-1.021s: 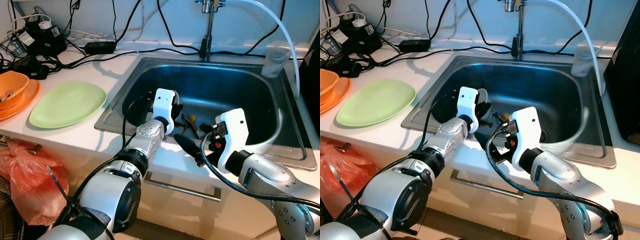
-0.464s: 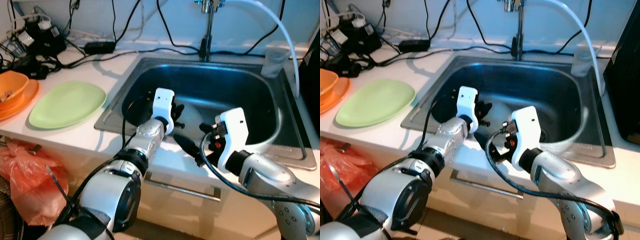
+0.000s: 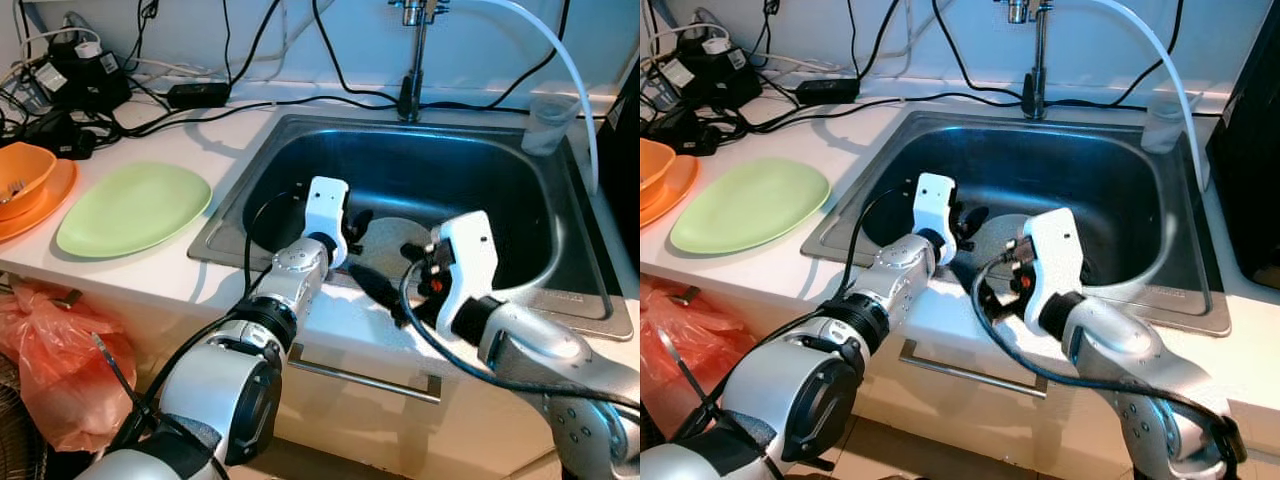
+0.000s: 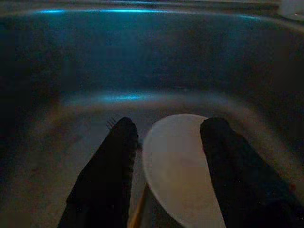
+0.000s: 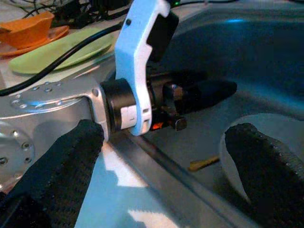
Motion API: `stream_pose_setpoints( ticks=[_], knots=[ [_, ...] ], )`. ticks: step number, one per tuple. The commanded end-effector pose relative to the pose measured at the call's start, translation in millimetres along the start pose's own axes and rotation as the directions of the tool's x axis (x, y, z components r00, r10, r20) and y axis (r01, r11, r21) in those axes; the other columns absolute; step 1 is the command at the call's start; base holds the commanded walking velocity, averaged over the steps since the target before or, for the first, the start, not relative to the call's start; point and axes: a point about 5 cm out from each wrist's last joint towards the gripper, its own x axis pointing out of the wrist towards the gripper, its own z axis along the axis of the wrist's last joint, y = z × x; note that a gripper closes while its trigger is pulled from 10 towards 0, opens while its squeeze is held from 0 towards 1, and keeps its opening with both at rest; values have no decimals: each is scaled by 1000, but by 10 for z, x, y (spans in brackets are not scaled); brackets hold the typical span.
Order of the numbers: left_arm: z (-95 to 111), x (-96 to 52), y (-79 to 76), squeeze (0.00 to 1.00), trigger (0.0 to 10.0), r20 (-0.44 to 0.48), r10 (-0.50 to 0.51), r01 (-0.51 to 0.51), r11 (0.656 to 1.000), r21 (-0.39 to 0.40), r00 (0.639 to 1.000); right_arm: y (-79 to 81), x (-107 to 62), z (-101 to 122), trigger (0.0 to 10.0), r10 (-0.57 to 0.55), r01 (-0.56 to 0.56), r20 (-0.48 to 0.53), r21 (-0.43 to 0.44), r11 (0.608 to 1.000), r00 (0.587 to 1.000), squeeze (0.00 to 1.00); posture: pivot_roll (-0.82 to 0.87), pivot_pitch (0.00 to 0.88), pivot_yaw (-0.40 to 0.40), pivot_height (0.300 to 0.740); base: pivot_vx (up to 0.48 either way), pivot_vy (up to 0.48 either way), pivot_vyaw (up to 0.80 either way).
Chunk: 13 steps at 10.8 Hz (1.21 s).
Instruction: Kitchen organization
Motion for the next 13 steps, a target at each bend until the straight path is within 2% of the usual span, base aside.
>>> stream_pose_setpoints(
  ticks=[1,3,7,9,11,12,13],
  knots=[
    [96,45,-161,1000,10000,36,-27,28,1000,-4,999,-9,29,10,10000,-6,6,6,-1,1000,1000,0,-197,11,111,740,0,0,0],
    [266,30,-16,1000,10000,109,-10,12,1000,-18,994,-128,107,56,10000,-91,91,37,8,996,995,0,-171,2,103,740,0,0,0],
    [447,-118,290,1000,10000,233,54,-57,998,8,971,-210,211,113,10000,-133,132,83,14,991,988,0,-119,0,91,740,0,0,0],
    [528,-235,336,1000,10000,299,64,-83,995,51,952,-221,231,121,10000,-135,135,91,13,991,987,0,-107,0,83,740,0,0,-209],
    [523,-383,386,1000,10000,319,92,-116,992,57,943,-240,241,143,10000,-137,137,100,8,991,986,0,-106,0,75,740,0,0,-763],
    [460,-431,452,749,10000,298,114,-136,989,53,948,-252,241,147,10000,-134,134,101,3,991,986,0,-104,0,70,740,0,0,-763],
    [463,-455,473,0,10000,294,122,-143,988,54,948,-260,240,151,10000,-133,134,105,0,991,986,0,-104,0,69,740,0,0,-669]
  ],
)
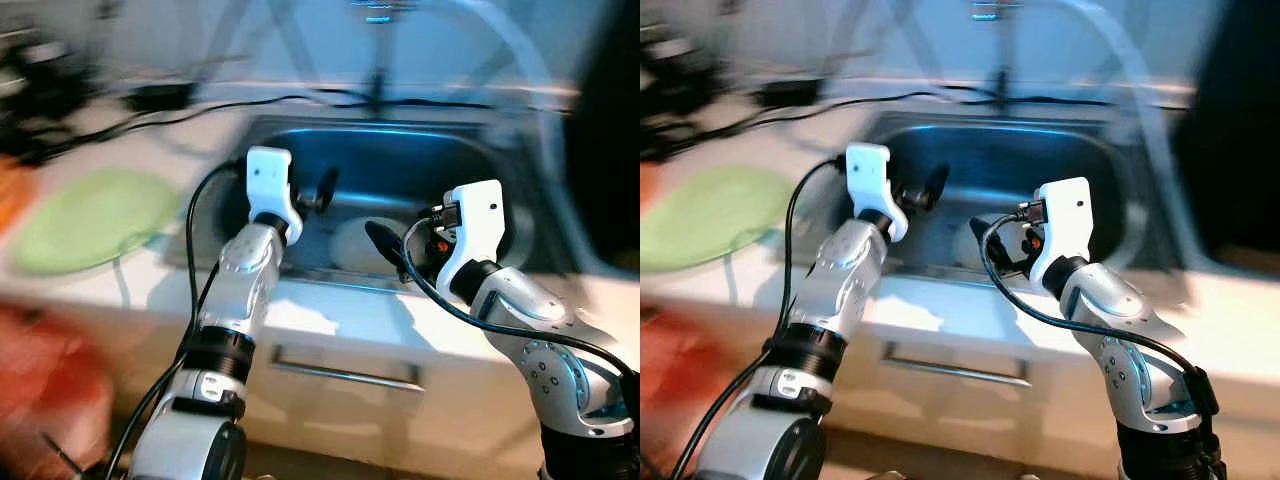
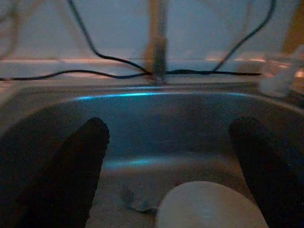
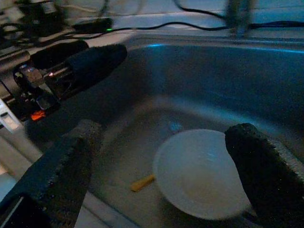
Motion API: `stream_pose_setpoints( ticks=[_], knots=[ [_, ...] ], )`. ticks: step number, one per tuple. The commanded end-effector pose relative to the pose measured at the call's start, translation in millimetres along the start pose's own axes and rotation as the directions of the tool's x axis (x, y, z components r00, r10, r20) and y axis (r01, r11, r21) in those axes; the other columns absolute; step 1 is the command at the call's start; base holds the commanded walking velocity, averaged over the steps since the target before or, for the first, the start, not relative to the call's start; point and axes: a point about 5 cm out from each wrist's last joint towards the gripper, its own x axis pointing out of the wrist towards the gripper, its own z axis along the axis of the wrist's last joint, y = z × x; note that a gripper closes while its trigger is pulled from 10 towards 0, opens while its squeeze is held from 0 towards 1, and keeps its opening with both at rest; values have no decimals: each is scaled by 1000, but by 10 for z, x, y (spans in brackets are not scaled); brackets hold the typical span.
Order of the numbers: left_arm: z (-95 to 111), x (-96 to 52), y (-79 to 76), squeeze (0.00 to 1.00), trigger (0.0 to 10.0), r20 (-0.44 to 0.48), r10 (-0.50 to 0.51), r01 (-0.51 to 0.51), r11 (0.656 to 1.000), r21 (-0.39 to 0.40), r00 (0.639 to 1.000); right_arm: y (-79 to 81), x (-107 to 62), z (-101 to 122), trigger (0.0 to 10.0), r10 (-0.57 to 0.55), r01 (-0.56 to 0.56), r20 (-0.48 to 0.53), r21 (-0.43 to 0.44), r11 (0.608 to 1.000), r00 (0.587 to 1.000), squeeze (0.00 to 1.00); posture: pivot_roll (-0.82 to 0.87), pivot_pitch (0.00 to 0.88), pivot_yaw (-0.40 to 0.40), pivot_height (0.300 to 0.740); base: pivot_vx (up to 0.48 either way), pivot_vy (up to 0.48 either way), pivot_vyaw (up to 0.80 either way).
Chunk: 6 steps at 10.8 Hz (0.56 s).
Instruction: Kitchen organization
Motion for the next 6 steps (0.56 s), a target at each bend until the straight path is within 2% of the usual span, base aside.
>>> stream_pose_setpoints(
  ticks=[1,3,6],
  knots=[
    [89,-22,64,0,10000,18,19,-20,1000,23,1000,7,14,44,10000,6,-6,19,-9,1000,1000,0,-104,0,69,740,0,0,0],
    [175,-42,104,0,10000,26,28,-28,999,16,999,4,18,57,10000,10,-9,25,-15,1000,1000,0,-102,0,67,740,0,0,0],
    [250,-60,136,0,10000,28,26,-26,1000,14,999,25,22,51,10000,16,-16,26,-18,1000,1000,0,-99,0,68,740,0,344,0]
  ],
)
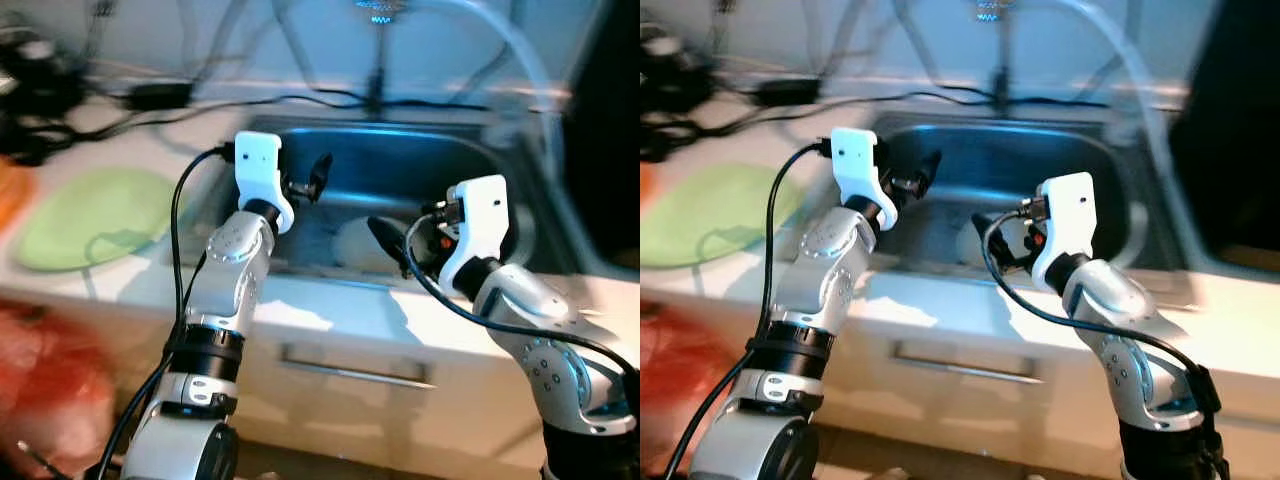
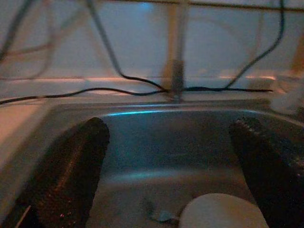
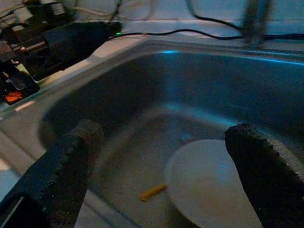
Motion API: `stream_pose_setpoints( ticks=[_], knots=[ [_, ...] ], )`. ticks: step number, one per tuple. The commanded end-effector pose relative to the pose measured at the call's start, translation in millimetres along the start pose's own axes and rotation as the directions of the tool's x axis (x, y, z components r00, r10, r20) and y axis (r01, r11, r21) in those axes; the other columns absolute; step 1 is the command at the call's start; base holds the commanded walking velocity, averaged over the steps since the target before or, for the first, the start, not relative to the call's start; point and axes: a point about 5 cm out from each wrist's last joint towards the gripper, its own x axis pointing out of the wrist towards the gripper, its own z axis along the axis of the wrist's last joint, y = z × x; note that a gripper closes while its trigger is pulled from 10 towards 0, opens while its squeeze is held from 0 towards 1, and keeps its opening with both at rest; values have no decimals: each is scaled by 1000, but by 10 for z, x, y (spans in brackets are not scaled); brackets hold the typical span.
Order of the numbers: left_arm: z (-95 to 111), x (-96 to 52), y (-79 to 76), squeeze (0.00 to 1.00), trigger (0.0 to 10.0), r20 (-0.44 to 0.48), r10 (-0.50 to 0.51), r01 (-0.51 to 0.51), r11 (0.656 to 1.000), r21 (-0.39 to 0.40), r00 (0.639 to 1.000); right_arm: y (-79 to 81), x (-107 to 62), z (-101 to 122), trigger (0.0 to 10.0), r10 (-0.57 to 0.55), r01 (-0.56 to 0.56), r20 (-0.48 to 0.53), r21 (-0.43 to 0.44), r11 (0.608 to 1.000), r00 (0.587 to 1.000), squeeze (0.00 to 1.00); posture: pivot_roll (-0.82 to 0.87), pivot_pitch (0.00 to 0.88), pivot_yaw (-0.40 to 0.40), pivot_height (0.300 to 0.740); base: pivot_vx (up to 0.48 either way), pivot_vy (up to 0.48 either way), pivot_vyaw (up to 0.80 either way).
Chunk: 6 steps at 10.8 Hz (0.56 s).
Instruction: Kitchen organization
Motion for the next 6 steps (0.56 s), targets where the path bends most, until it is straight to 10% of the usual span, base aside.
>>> stream_pose_setpoints(
  ticks=[1,6],
  knots=[
    [5,-27,82,0,10000,-7,24,-24,1000,3,1000,22,16,24,10000,11,-11,11,-10,1000,1000,0,-98,0,71,740,0,356,0],
    [39,-5,59,0,10000,-13,23,-22,999,32,1000,-6,10,21,10000,-6,6,14,-10,1000,1000,0,-100,0,77,740,0,71,0]
  ],
)
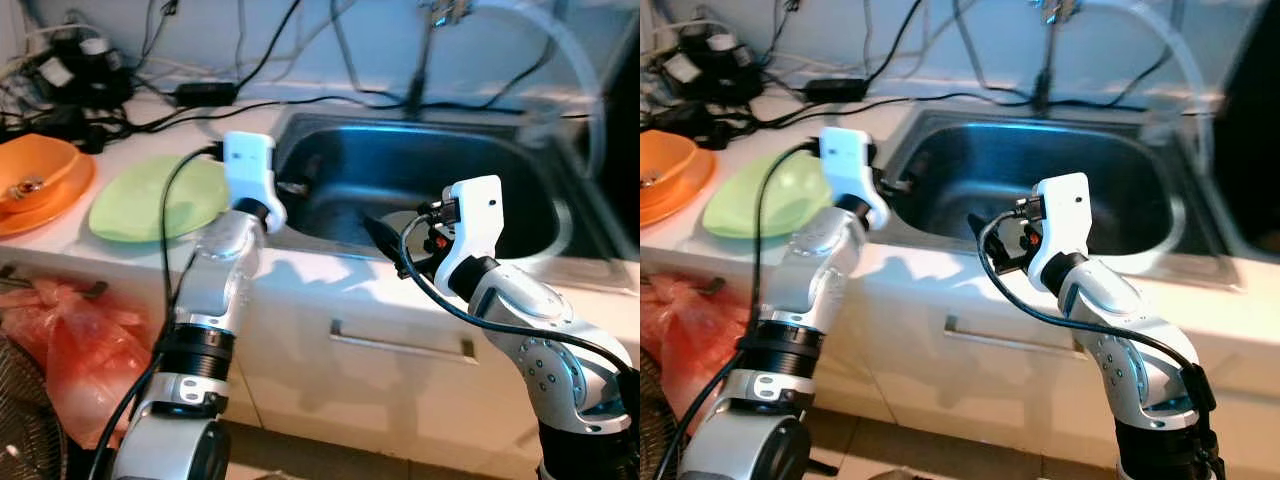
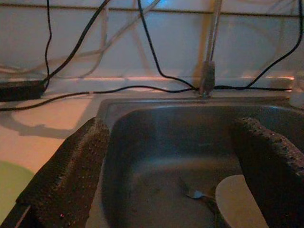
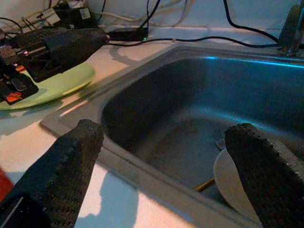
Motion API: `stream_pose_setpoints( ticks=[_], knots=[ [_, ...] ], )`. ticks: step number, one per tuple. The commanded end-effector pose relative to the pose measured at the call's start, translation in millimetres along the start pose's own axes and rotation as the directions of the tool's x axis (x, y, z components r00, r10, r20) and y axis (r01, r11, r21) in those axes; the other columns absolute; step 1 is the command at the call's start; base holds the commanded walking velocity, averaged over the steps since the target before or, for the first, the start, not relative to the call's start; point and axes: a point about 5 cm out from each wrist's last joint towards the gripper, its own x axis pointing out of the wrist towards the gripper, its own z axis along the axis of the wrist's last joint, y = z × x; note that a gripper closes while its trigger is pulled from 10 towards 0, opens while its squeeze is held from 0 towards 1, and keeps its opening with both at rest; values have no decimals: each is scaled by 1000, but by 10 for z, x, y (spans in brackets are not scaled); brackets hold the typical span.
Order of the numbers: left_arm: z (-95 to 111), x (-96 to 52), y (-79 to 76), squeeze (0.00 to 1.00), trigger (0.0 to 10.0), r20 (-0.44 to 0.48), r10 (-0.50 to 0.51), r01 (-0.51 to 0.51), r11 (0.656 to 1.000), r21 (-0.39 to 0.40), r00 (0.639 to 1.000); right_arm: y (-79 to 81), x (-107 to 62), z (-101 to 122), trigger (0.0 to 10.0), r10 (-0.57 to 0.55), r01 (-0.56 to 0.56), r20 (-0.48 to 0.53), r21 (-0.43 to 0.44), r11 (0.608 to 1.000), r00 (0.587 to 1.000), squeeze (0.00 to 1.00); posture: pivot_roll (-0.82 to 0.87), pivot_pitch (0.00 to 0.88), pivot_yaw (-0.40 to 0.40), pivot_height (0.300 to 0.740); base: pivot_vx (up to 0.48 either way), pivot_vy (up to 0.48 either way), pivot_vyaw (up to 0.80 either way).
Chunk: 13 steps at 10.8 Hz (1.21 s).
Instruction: Kitchen organization
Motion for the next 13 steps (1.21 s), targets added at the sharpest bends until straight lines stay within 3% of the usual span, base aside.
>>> stream_pose_setpoints(
  ticks=[1,5,11,13],
  knots=[
    [54,26,-39,0,10000,8,-13,13,1000,14,1000,-26,-1,19,10000,-13,13,8,-10,1000,1000,0,-100,0,78,740,0,0,0],
    [46,67,-63,0,10000,-9,-8,8,1000,10,1000,-36,-1,23,10000,-20,21,12,-13,1000,1000,0,-105,0,83,740,205,0,0],
    [23,54,4,0,10000,-7,40,-40,999,9,999,-13,-4,8,10000,0,0,13,-13,1000,1000,0,-100,0,77,740,0,0,0],
    [-33,24,192,0,10000,-28,171,-169,984,65,985,101,-22,18,10000,98,-98,15,-4,995,995,0,-100,0,74,740,0,0,0]
  ],
)
